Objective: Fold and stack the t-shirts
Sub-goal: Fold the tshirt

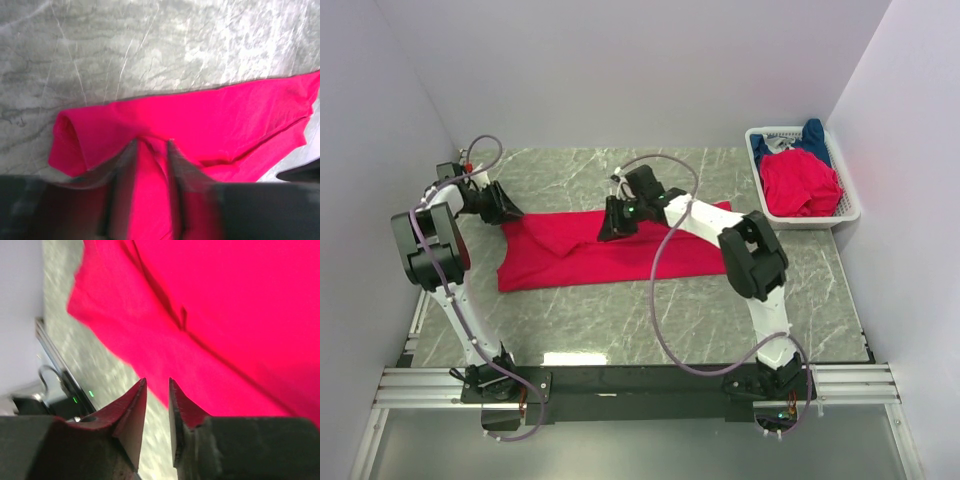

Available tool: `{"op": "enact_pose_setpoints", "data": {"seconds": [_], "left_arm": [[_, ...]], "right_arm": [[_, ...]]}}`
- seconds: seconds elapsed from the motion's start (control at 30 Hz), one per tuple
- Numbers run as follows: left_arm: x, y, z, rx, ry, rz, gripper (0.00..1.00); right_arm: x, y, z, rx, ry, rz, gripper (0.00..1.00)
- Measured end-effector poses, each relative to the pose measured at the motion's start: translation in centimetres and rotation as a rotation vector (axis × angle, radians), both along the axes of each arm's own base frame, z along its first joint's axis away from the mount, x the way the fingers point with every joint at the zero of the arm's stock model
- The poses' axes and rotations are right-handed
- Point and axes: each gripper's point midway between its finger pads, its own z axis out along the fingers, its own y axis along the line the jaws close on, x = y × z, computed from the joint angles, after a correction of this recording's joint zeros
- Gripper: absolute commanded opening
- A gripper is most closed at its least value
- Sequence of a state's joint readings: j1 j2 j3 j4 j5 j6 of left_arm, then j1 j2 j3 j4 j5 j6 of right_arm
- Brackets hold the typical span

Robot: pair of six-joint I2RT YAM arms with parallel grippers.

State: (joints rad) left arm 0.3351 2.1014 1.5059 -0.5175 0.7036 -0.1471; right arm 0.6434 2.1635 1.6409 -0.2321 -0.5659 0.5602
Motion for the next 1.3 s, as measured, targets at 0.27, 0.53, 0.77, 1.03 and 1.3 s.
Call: {"op": "enact_pose_setpoints", "data": {"seconds": [0.27,0.53,0.77,1.03,1.3], "left_arm": [[-0.8,0.0,5.9,0.081,-0.14,-0.036,0.51],[-7.3,-6.9,10.0,0.233,-0.286,-0.263,0.57],[-10.9,-11.5,3.1,0.376,-0.12,-0.42,0.54],[-10.3,-13.1,0.9,0.611,-0.116,-0.484,0.48],[-10.4,-13.1,-1.6,0.755,-0.073,-0.527,0.52]], "right_arm": [[-1.8,-8.4,1.8,-0.142,-0.069,0.054,0.29],[-2.5,-17.3,-1.0,-0.327,-0.026,0.052,0.11],[-3.6,-20.2,-2.6,-0.415,0.03,0.064,0.08],[-4.6,-21.8,-4.7,-0.47,0.069,0.086,0.07],[-4.2,-23.0,-5.0,-0.477,0.079,0.066,0.07]]}}
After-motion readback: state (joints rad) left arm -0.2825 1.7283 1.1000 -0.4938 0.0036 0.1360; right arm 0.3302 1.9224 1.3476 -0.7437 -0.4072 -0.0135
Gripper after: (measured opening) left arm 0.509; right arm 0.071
